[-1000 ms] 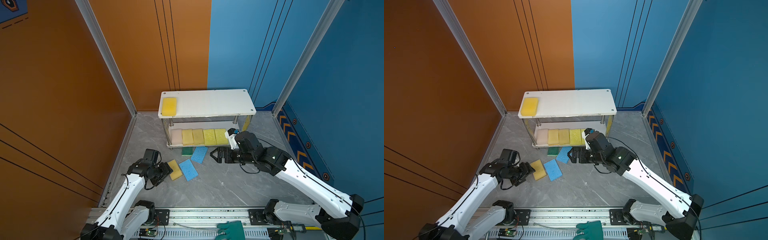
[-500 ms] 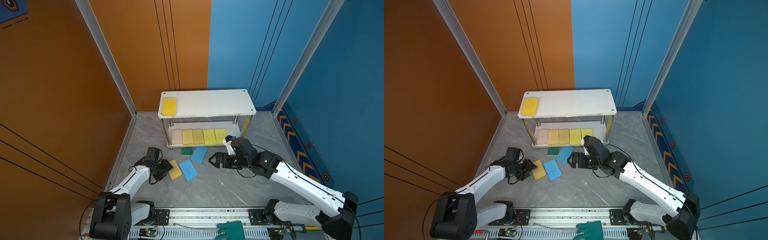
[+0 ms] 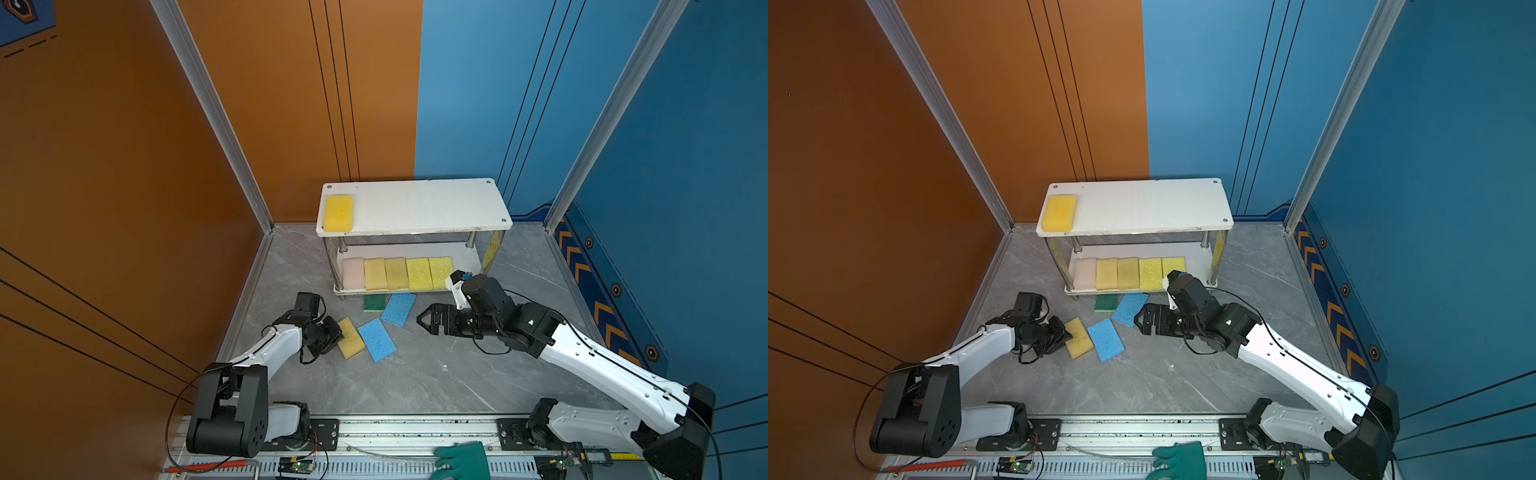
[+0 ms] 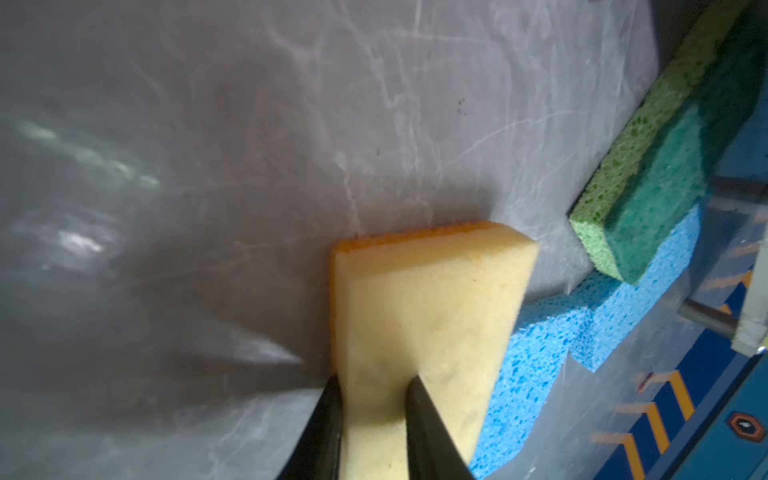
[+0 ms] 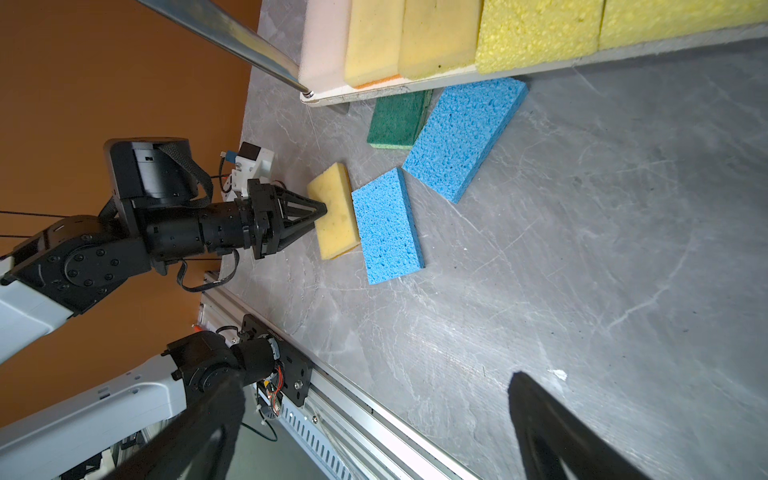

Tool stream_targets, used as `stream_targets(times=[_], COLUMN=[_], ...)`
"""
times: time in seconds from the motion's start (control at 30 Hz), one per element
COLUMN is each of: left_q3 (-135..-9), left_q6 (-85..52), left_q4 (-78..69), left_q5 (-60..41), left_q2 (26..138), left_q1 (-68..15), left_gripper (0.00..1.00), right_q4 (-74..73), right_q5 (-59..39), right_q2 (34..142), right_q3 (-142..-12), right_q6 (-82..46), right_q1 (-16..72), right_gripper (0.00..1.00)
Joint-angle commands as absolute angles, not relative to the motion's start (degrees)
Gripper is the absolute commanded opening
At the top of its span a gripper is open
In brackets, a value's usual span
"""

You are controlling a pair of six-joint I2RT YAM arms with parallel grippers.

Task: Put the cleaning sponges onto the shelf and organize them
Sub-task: 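Close the left gripper on the yellow sponge with orange scrub layer, then lift the yellow-orange sponge with the left gripper while the right gripper approaches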

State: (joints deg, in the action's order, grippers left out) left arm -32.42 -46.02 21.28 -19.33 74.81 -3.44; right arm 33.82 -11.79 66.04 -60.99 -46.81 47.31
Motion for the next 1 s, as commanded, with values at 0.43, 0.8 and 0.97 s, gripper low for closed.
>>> stream_targets(times=[0.43,0.8,0.97], left_q3=[-29.5,-28.9,-32.2], left_q6=[-46.2,-52.5,-55.5], left_q4=[23.5,31.6,31.6], left_q5=[-27.5,-35.8,-41.7], left_q2=[62.8,44.0,40.0], left_q1=[-2.3,-6.7,-8.2], left_gripper=[0.12,0.12,0.13], right_q4=[32.9,32.8,28.9], right_q5=[-11.5,-13.0,-17.6], right_q2=[67.4,67.1,67.7], right_q3=[-59.8,-57.0,-57.1], right_q6=[-47.9,-48.0,-47.9], right_q1=[47.4,46.6,46.1], right_gripper=[1.0,1.0,1.0])
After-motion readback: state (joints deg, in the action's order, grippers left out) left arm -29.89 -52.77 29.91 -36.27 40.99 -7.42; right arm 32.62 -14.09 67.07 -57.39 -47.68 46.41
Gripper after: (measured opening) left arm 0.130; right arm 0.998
